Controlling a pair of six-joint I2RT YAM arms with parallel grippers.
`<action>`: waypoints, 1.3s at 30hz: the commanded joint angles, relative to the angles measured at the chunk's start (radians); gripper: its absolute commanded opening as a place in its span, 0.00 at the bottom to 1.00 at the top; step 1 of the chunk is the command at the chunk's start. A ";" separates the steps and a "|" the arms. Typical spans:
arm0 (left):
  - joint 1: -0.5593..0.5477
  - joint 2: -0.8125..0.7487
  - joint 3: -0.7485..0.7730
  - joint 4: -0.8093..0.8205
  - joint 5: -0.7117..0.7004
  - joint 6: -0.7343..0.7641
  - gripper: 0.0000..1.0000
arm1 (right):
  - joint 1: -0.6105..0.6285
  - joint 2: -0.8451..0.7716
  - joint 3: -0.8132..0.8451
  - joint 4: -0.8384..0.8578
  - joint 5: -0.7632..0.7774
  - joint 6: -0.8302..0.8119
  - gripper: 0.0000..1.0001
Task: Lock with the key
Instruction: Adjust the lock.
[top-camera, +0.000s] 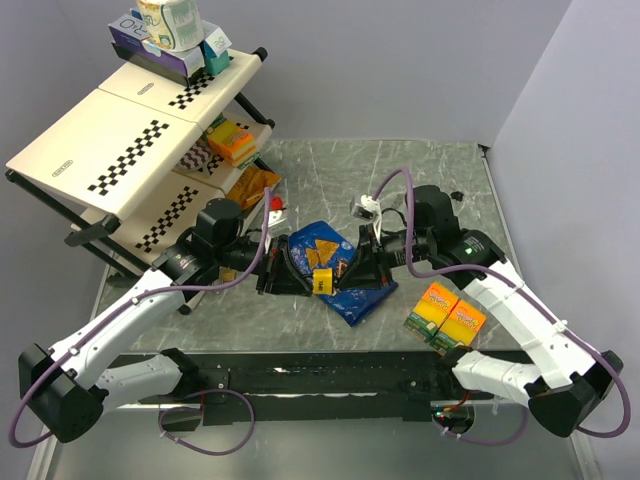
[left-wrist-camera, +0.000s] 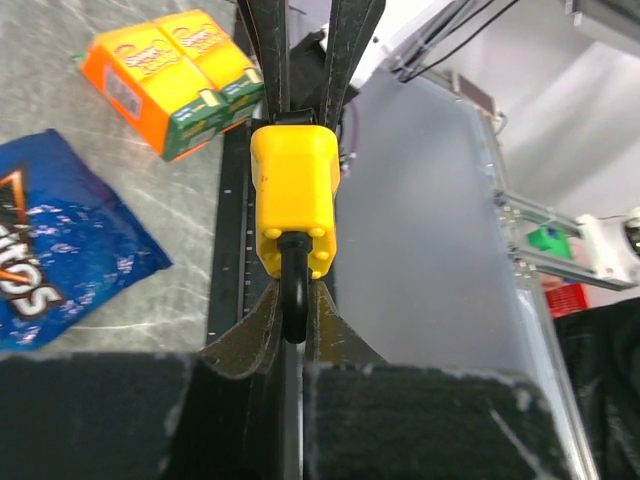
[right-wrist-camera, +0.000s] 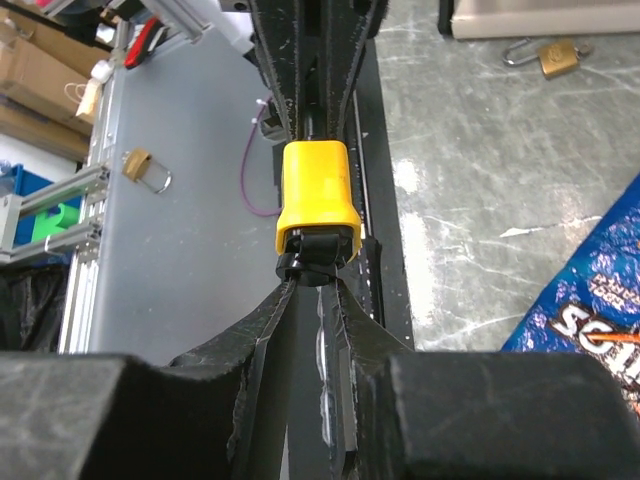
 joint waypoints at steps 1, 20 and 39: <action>-0.084 -0.003 0.030 0.267 0.155 -0.069 0.01 | 0.037 0.046 0.012 0.190 0.004 -0.048 0.26; -0.129 0.002 0.063 0.252 0.170 -0.002 0.01 | 0.083 0.063 -0.034 0.251 -0.103 -0.068 0.27; -0.067 -0.081 0.044 0.085 0.080 0.066 0.01 | 0.008 0.050 -0.037 0.109 0.058 -0.069 0.26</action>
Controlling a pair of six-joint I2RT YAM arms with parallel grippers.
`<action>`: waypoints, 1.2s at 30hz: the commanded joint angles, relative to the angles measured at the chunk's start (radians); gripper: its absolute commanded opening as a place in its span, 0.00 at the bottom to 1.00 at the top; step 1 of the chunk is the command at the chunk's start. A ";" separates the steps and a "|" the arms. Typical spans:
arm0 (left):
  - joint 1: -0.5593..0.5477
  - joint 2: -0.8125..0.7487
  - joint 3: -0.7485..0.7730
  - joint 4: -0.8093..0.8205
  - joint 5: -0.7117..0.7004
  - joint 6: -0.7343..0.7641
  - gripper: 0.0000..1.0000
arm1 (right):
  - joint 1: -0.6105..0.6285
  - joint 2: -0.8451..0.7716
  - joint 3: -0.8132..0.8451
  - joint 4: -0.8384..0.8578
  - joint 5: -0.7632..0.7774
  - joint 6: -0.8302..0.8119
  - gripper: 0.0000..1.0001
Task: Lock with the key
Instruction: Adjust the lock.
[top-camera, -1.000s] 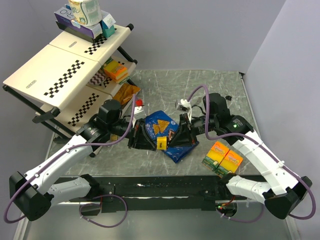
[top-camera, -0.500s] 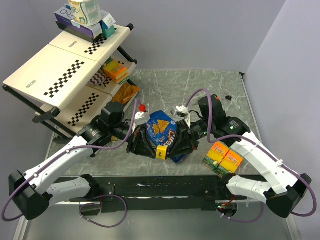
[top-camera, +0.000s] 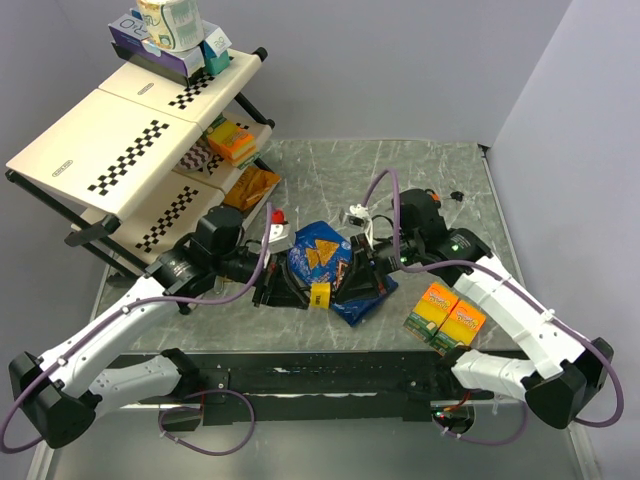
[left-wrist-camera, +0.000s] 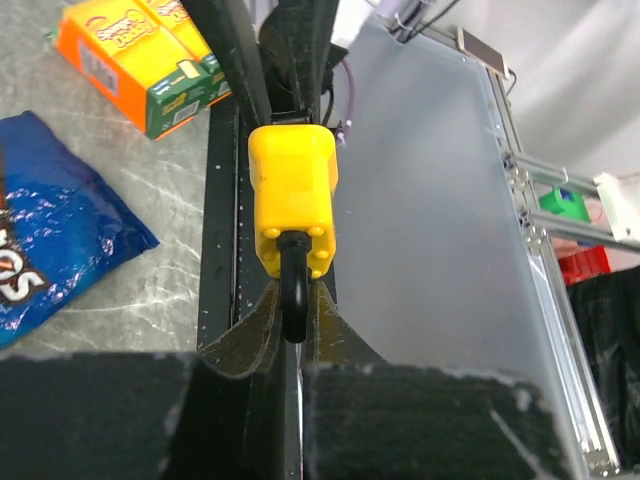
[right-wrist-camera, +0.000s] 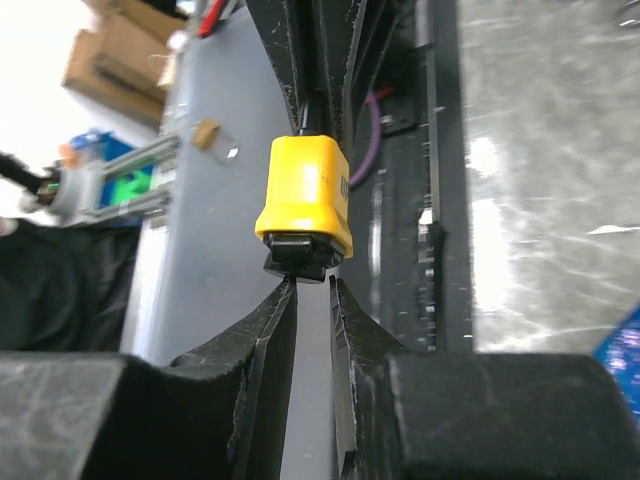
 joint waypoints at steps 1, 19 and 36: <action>0.013 -0.029 0.025 0.244 0.123 -0.058 0.01 | -0.015 0.007 0.006 0.131 0.214 -0.076 0.26; 0.076 -0.009 0.020 0.235 0.164 -0.055 0.01 | -0.028 -0.163 0.046 0.094 0.123 -0.040 0.43; 0.031 0.029 0.031 0.262 0.140 -0.058 0.01 | 0.062 -0.065 0.039 0.271 0.140 0.059 0.23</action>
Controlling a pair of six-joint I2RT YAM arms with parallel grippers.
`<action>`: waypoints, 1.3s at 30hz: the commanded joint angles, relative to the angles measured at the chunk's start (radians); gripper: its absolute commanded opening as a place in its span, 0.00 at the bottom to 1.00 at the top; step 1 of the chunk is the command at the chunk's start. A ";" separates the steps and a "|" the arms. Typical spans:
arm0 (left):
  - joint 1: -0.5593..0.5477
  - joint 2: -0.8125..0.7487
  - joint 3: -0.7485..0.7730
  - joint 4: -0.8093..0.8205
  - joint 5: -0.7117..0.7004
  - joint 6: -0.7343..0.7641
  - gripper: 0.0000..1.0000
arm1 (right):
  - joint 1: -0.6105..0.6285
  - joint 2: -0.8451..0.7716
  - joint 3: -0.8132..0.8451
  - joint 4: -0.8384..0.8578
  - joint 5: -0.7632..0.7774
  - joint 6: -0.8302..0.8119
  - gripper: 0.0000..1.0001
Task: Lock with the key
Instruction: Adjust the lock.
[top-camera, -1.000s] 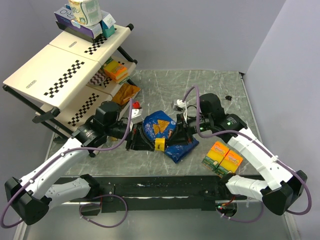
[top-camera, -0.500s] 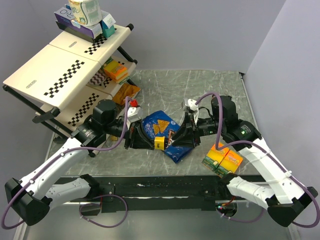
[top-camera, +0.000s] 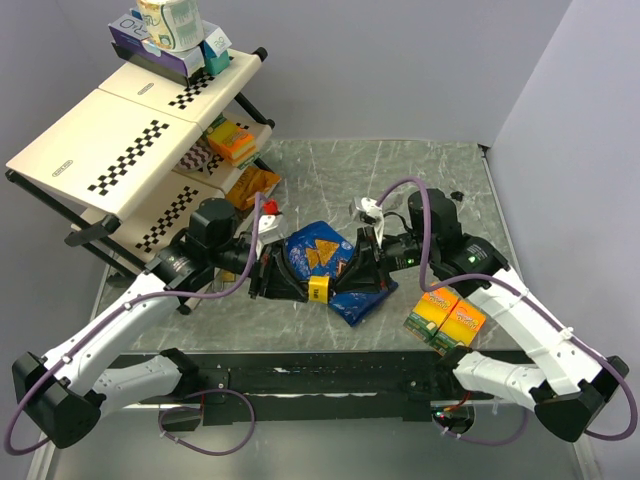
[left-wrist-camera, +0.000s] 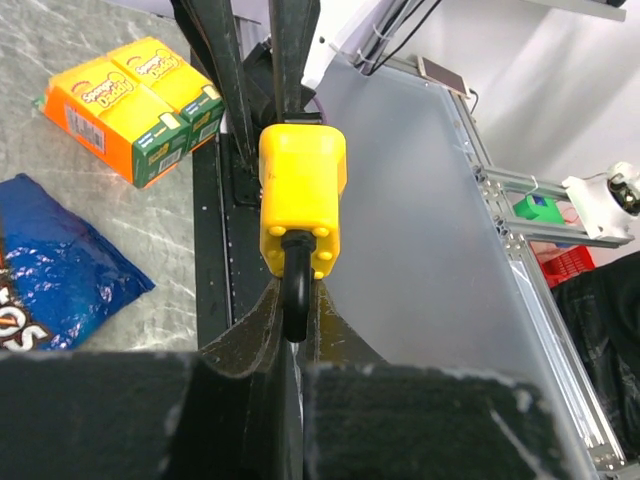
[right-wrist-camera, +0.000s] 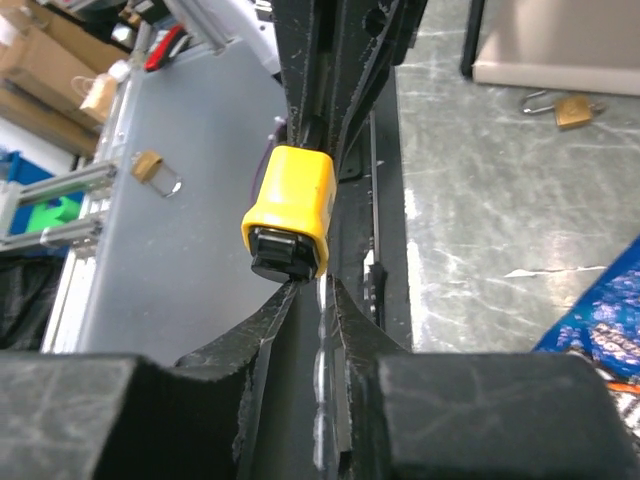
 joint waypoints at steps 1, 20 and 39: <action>-0.045 0.009 0.028 0.130 -0.010 -0.015 0.01 | 0.036 0.038 0.024 0.149 0.025 0.062 0.23; 0.044 0.111 0.103 -0.109 -0.098 -0.055 0.01 | -0.130 -0.040 0.082 -0.190 0.273 -0.496 0.98; 0.042 0.207 0.137 -0.074 -0.234 -0.349 0.01 | 0.281 0.075 0.087 -0.081 0.670 -0.683 0.96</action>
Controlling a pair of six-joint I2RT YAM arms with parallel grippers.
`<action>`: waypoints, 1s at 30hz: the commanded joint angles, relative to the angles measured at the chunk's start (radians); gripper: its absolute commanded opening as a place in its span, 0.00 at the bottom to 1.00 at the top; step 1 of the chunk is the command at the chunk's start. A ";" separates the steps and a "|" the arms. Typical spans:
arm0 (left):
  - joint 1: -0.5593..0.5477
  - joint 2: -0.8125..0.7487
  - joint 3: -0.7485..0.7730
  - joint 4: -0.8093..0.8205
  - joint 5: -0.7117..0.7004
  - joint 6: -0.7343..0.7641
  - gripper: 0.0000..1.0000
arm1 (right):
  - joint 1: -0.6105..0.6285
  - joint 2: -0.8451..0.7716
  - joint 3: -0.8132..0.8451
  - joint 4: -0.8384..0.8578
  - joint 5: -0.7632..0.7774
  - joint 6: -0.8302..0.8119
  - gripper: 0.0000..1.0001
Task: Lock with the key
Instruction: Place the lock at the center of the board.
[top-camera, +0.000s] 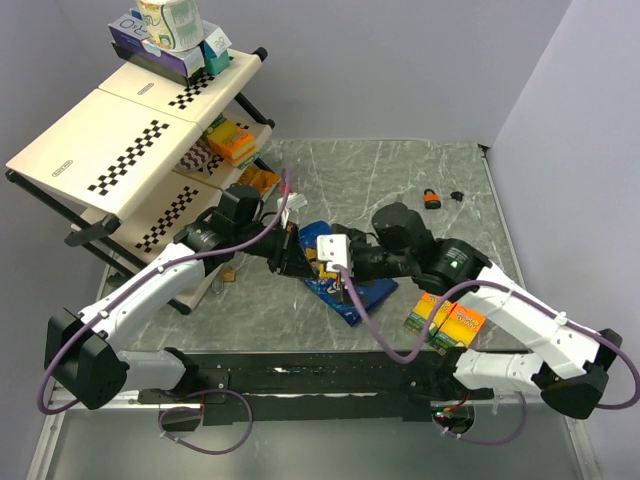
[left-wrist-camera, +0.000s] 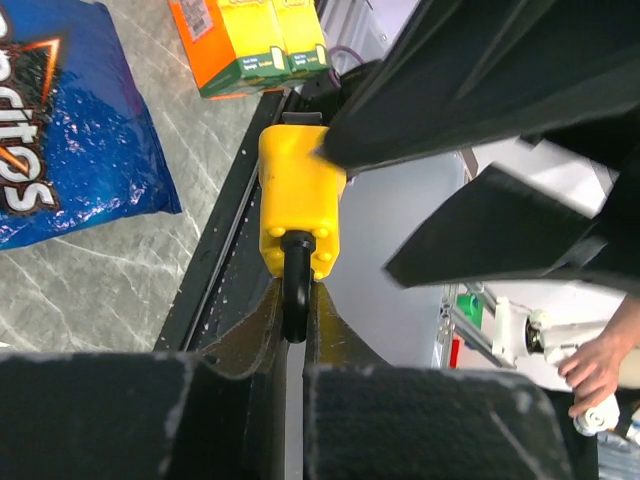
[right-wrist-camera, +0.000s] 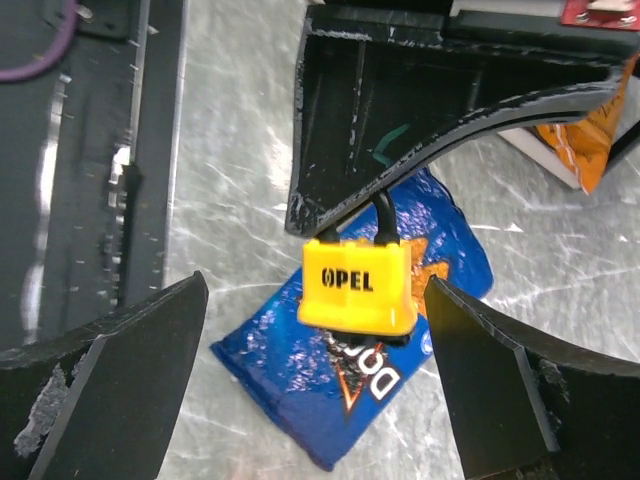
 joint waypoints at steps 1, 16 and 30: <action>0.000 -0.028 0.027 0.077 -0.015 -0.059 0.01 | 0.042 0.020 -0.015 0.095 0.118 -0.021 0.96; 0.000 -0.058 0.002 0.080 -0.027 -0.055 0.01 | 0.064 0.074 -0.066 0.158 0.213 -0.087 0.72; 0.003 -0.060 0.015 0.060 -0.040 -0.015 0.34 | 0.047 0.065 -0.042 0.187 0.218 -0.033 0.34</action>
